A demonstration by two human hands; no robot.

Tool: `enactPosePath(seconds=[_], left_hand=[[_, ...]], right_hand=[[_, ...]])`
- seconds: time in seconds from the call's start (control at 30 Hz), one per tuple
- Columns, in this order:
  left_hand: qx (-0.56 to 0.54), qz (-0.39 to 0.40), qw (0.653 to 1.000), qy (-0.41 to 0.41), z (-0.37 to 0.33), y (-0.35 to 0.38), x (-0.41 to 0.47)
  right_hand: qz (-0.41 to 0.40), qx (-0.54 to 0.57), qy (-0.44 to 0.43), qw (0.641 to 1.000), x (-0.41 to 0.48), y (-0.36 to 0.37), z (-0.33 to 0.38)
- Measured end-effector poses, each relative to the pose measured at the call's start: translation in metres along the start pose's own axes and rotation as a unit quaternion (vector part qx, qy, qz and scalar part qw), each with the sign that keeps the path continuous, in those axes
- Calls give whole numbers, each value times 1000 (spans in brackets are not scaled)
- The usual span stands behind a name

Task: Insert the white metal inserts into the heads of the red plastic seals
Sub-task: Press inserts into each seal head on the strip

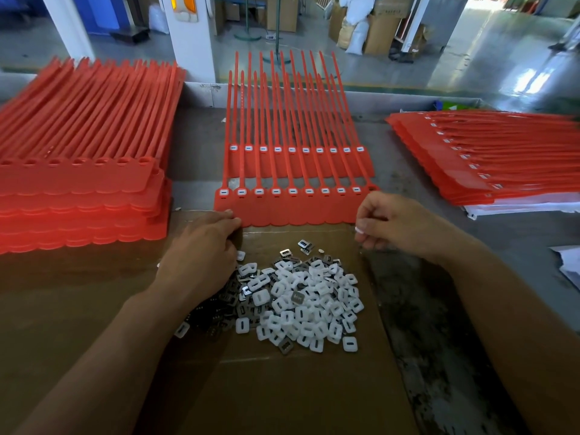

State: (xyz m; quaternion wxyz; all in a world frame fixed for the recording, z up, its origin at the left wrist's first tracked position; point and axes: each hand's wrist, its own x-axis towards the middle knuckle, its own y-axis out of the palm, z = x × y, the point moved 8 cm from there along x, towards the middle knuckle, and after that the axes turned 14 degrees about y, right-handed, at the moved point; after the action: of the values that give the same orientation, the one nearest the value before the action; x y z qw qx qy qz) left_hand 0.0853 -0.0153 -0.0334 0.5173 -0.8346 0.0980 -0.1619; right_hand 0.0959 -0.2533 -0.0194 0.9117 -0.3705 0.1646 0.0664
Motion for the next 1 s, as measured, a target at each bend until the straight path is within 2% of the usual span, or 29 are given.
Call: enactPosePath(seconds=[0.13,0.2,0.33,0.43,0.57,1.0], left_hand=[[-1,-1,1000,2,0,0,1],[-2,-3,1000,2,0,0,1],[-4,-4,1000,-1,1,1,1],[-9,-9,1000,-2,1,0,0],[-9,-10,1000,-1,0,0,0],[-3,-5,1000,0,0,0,0]], right_hand=[[-107,-22,-17,994,9,-28,-1],[-149,25,-7,989,16,-42,-8],[-187,119,34,974,33,-59,-27],[-220,122,39,967,44,-66,-31],[-210,164,55,962,59,-62,-37],[-207,92,60,972,72,-58,-35]])
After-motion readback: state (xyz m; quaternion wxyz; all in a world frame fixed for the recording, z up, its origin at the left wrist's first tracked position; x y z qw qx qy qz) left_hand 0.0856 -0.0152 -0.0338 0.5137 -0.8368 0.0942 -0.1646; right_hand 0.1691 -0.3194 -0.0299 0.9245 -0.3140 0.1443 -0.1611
